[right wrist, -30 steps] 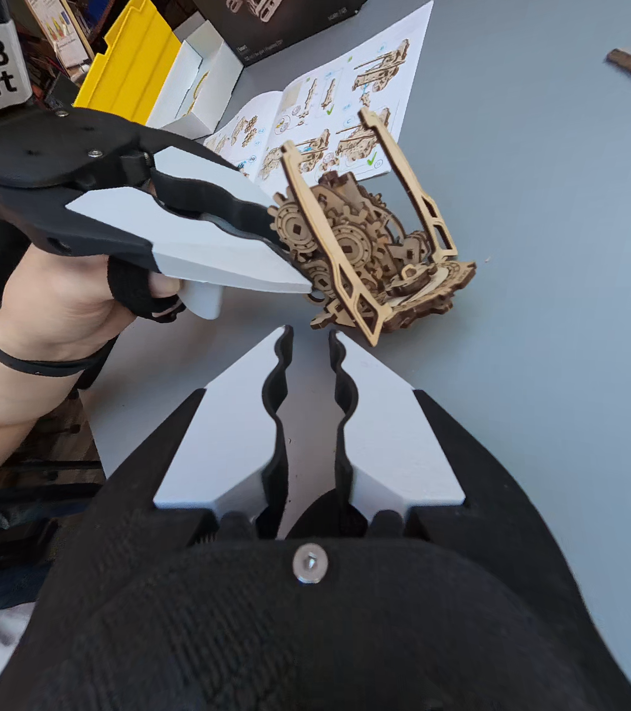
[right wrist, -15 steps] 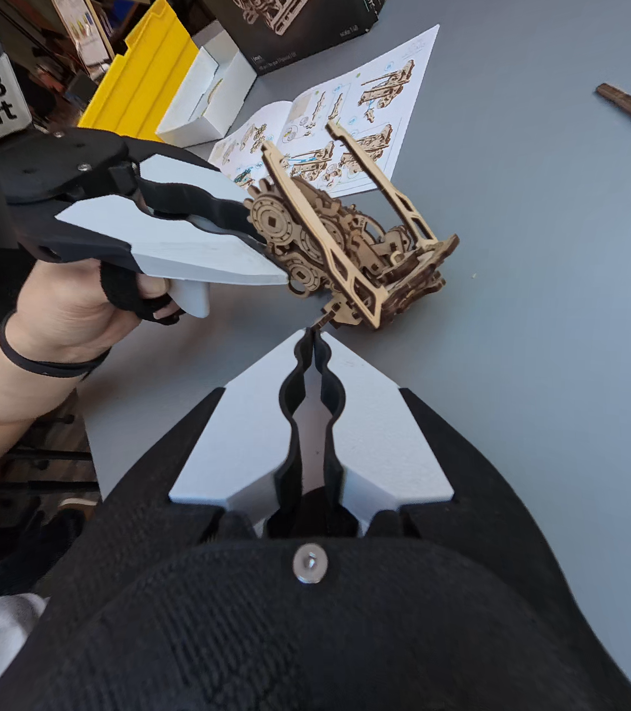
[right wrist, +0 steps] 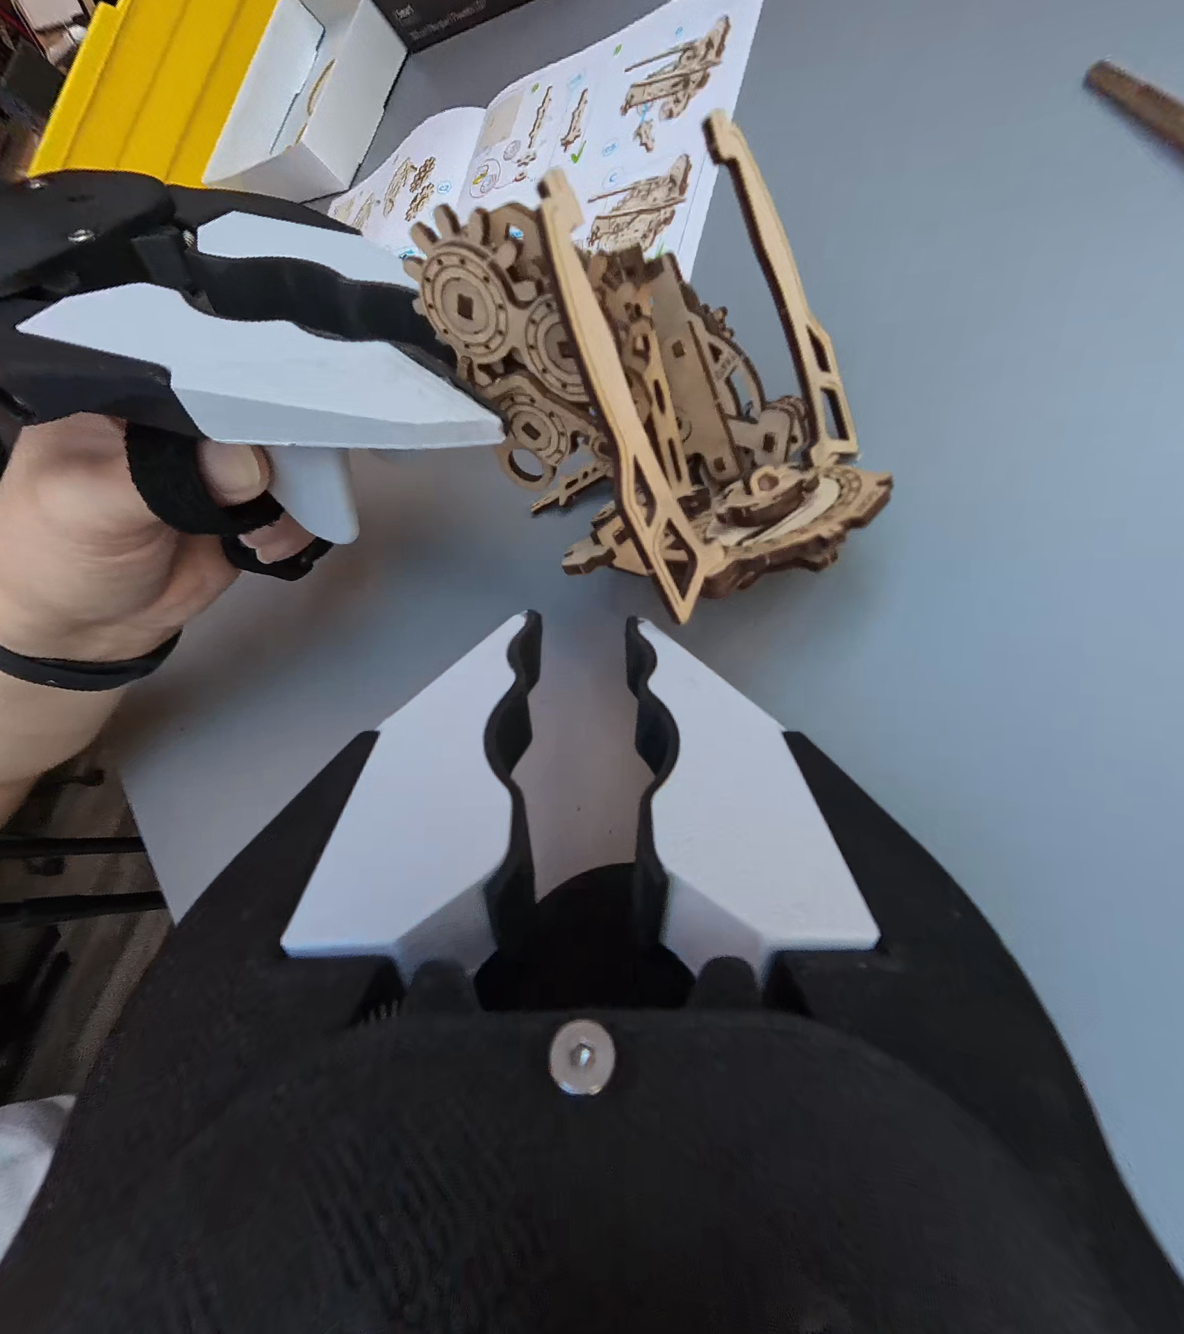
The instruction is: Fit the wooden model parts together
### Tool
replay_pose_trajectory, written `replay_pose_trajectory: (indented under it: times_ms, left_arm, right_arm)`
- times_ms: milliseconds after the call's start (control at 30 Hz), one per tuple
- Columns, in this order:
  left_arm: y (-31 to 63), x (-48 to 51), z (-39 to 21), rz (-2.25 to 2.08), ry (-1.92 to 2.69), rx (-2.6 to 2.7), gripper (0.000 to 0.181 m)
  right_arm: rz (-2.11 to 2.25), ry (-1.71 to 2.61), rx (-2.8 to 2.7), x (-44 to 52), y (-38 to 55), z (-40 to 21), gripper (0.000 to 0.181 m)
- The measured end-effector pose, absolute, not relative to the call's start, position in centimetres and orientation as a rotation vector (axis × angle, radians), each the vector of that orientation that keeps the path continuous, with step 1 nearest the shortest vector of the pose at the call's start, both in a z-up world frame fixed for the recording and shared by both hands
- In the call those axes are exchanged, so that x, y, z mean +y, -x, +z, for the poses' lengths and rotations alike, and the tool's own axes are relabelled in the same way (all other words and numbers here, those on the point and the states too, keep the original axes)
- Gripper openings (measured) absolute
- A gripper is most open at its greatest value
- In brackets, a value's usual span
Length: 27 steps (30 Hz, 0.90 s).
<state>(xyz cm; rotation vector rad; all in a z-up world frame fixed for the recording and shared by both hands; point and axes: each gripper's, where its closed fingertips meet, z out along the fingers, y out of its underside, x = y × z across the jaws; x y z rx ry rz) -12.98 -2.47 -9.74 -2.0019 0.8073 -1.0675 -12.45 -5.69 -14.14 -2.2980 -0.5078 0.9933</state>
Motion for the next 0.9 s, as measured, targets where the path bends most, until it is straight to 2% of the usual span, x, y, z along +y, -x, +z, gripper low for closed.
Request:
replay_pose_trajectory:
  times_ms: [33, 133, 300, 367, 533, 900]
  left_arm:
    - [13.0, -2.5, -9.8, -1.068, 2.002, 0.807, 0.018]
    - [12.8, -2.7, -9.9, -1.070, 2.007, 0.811, 0.018]
    - [12.6, -3.0, -10.7, -1.024, 2.025, 0.833, 0.018]
    - [12.7, -3.2, -10.8, -1.010, 2.027, 0.836, 0.018]
    - [12.8, -3.4, -10.7, -1.003, 2.019, 0.831, 0.018]
    - [13.9, -3.1, -10.0, -1.185, 2.002, 0.624, 0.018]
  right_arm:
    - [1.035, 2.302, -0.463, -5.8, 12.3, -14.1, 0.028]
    - [1.089, 2.244, -0.338, -5.2, 11.6, -13.0, 0.035]
    - [1.174, 2.215, -0.244, -4.6, 12.0, -12.3, 0.035]
    - [1.142, 2.215, -0.264, -4.3, 12.1, -12.3, 0.019]
    - [1.093, 2.249, -0.300, -4.1, 12.1, -12.7, 0.005]
    - [0.982, 2.165, -0.421, -3.6, 11.5, -12.4, 0.002]
